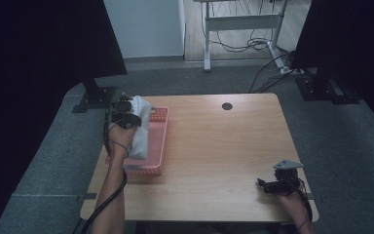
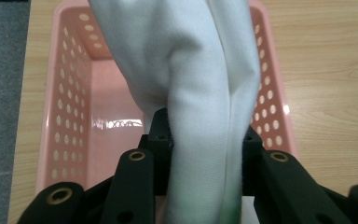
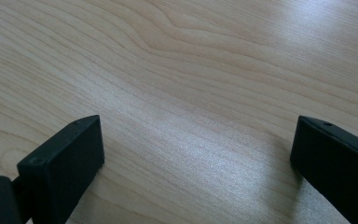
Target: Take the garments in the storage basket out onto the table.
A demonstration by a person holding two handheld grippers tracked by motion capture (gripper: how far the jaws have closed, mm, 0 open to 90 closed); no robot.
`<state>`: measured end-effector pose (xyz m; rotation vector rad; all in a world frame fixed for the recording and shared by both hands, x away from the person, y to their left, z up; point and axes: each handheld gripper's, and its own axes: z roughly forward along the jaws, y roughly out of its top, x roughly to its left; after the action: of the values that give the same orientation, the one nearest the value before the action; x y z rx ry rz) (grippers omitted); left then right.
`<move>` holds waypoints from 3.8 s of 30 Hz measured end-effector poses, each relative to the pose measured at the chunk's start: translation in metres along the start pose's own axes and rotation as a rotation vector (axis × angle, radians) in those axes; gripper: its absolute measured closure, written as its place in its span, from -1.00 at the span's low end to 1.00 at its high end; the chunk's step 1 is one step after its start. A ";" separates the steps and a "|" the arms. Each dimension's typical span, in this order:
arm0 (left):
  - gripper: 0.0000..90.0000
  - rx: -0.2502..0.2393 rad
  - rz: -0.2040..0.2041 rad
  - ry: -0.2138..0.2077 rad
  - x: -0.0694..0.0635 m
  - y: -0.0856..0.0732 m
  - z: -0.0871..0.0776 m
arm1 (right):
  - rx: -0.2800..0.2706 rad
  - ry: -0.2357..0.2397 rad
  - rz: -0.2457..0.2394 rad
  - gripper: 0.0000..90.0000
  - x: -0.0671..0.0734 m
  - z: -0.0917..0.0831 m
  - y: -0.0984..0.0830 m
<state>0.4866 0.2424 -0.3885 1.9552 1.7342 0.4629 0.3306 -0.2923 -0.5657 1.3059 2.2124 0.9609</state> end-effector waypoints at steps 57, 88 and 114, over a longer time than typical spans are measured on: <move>0.49 -0.014 0.087 -0.100 -0.110 0.030 -0.014 | -0.001 0.001 -0.001 -0.95 0.000 0.000 0.000; 0.49 -0.003 0.104 -0.130 -0.155 0.020 0.024 | 0.000 0.005 -0.002 -0.95 0.000 0.000 0.000; 0.48 0.028 0.089 -0.122 -0.160 -0.006 0.071 | 0.002 0.008 -0.007 -0.95 0.000 0.000 0.000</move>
<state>0.4987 0.0756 -0.4400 2.0423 1.5921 0.3435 0.3307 -0.2925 -0.5656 1.2969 2.2224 0.9638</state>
